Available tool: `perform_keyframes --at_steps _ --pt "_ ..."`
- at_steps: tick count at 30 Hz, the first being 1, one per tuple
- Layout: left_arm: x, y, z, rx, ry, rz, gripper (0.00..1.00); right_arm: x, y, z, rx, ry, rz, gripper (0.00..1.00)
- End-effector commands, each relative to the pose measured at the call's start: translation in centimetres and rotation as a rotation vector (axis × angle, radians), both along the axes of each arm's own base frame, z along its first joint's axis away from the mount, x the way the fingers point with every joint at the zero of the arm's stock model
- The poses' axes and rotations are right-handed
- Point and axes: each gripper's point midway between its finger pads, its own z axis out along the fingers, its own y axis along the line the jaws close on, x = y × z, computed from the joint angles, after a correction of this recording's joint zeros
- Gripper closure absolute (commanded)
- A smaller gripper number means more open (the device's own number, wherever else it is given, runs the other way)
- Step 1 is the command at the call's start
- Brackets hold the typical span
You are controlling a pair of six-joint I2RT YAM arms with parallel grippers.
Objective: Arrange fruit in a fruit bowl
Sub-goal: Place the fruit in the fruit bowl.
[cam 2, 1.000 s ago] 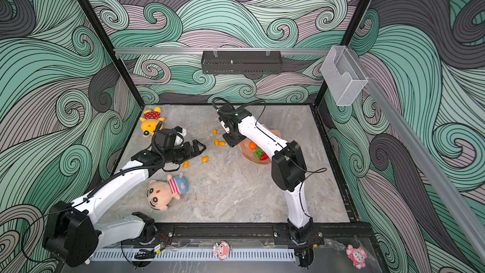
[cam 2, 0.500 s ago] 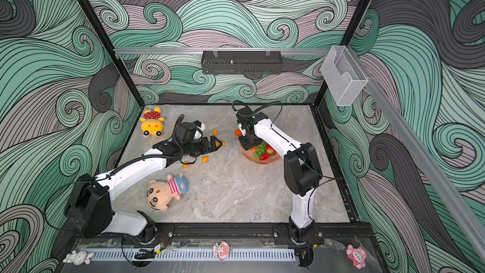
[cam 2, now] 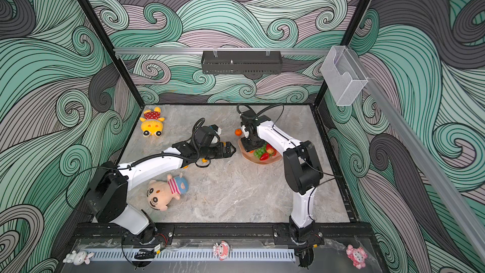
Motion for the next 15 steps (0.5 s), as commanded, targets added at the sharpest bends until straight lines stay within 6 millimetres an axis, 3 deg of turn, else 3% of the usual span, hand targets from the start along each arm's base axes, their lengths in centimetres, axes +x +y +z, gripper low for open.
perform_keyframes --at_steps 1,15 --pt "0.7 -0.6 0.8 0.002 -0.039 0.005 0.01 0.0 -0.4 -1.1 -0.006 0.024 -0.017 0.57" --pt "-0.2 0.5 -0.3 0.023 -0.021 0.026 0.01 -0.1 -0.7 -2.2 -0.019 0.047 -0.029 0.49"
